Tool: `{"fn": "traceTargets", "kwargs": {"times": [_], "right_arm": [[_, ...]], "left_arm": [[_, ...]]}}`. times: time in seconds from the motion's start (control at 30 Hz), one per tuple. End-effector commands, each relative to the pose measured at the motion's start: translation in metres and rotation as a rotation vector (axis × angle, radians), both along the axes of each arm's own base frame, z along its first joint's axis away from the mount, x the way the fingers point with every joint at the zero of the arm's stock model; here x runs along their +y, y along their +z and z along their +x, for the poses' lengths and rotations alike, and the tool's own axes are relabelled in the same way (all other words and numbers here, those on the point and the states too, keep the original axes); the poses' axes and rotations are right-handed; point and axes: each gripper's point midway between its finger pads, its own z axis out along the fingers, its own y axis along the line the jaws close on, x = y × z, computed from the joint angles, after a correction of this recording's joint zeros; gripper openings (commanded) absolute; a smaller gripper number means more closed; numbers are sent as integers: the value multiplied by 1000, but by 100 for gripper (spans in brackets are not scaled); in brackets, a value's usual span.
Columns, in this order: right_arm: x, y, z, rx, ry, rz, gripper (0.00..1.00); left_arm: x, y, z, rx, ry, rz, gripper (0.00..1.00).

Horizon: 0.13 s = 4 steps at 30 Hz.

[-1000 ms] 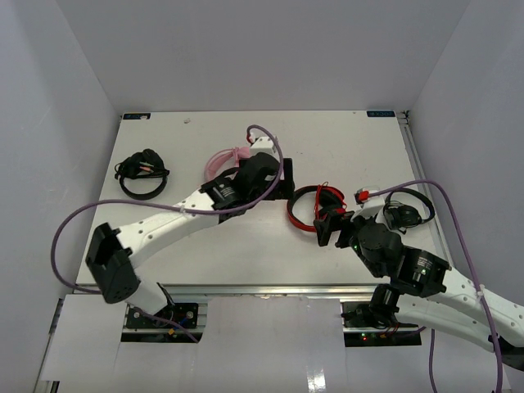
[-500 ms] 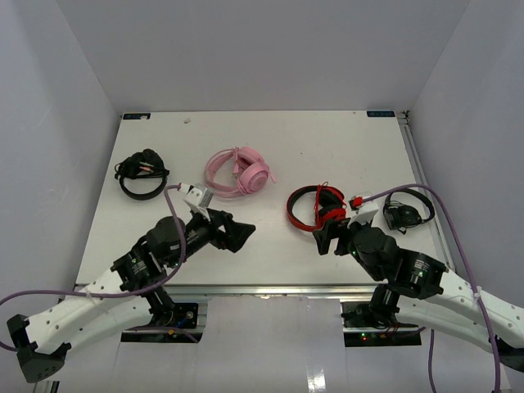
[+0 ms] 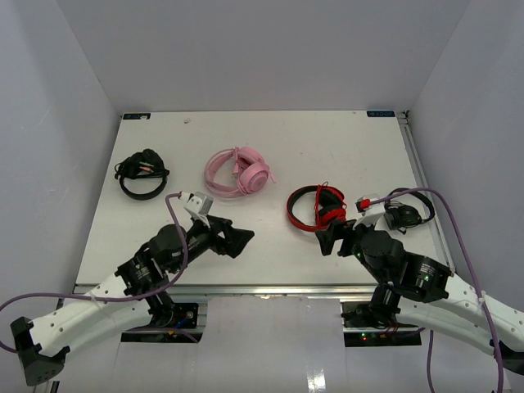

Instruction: Wrap the headphones

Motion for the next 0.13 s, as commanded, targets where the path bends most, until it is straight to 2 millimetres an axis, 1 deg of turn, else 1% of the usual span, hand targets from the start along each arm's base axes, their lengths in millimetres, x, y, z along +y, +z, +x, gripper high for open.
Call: {"fn": "traceTargets", "kwargs": {"times": [0.0, 0.1], "right_arm": [[-1, 5, 5, -18, -35, 34, 90], [-2, 5, 5, -18, -37, 34, 90]], "left_arm": [[-2, 7, 0, -12, -2, -26, 98], [-2, 5, 0, -10, -4, -25, 98]]}}
